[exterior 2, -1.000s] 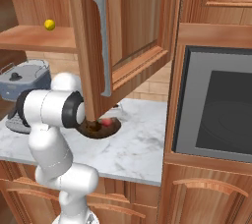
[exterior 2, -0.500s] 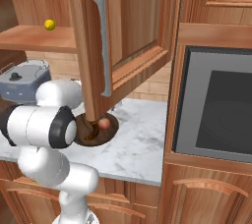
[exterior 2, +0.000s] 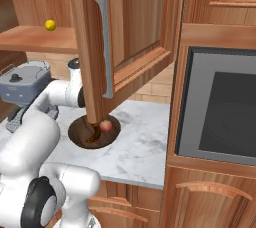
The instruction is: Open the cabinet. Pick the banana and peach from the cabinet and place them into the bowl. Then close the cabinet.
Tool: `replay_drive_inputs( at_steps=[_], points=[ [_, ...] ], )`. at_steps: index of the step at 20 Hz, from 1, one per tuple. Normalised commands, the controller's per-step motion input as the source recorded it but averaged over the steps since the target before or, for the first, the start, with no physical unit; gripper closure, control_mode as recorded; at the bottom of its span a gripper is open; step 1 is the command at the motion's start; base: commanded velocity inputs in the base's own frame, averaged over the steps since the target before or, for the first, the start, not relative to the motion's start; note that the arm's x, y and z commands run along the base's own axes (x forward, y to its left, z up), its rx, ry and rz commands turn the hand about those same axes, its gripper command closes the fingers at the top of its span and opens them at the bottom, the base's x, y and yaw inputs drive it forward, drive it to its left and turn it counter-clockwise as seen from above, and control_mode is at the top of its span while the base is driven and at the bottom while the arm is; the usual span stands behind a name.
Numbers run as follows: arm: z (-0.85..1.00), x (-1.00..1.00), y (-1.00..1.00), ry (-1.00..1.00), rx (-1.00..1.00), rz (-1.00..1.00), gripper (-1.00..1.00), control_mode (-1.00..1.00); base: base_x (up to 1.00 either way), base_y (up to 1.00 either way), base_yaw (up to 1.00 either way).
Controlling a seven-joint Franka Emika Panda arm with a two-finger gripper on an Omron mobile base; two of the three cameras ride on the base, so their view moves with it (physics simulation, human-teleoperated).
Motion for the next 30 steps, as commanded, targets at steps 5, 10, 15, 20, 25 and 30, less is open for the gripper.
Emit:
replay_drive_inputs(
  at_steps=[5,10,15,20,25,30],
  points=[
    [1.0,-1.0,-0.05,-0.41,0.0,-0.15,-1.0,-1.0,0.0,0.0,0.0],
    [1.0,-1.0,-0.22,-0.33,0.0,-0.19,-1.0,-1.0,0.0,0.0,0.0],
    [1.0,-1.0,-0.36,-0.23,0.0,-0.27,-1.0,-1.0,0.0,0.0,0.0],
    [1.0,-1.0,-0.34,-0.14,0.0,-0.25,-1.0,-1.0,0.0,0.0,0.0],
    [0.85,-1.0,-0.58,-0.07,0.03,-0.23,-1.0,-1.0,0.0,0.0,0.0],
    [0.34,-0.81,-0.75,-0.21,0.09,-0.09,-1.0,-1.0,0.0,0.0,0.0]
  ],
)
